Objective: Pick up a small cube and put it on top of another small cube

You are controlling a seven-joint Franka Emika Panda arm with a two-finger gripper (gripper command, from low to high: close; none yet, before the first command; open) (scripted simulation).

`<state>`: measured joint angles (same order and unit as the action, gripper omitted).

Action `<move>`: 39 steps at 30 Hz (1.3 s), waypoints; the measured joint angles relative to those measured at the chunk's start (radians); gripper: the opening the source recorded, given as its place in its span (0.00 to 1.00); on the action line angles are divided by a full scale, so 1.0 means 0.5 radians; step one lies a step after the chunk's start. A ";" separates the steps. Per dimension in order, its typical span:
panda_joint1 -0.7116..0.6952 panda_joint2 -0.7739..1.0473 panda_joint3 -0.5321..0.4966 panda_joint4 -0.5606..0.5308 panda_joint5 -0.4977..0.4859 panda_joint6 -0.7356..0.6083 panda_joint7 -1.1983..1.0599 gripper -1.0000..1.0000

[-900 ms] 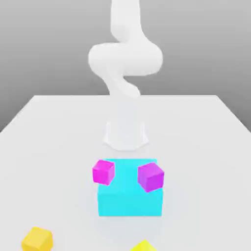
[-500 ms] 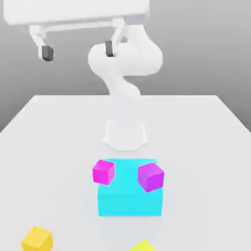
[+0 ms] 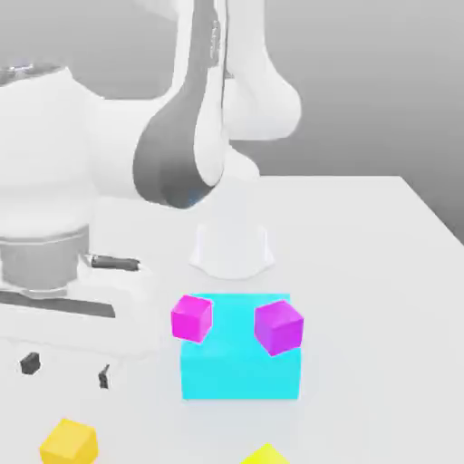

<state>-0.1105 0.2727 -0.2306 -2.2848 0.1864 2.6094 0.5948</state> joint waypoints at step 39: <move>0.363 0.062 0.467 0.045 -0.376 -0.087 -0.596 1.00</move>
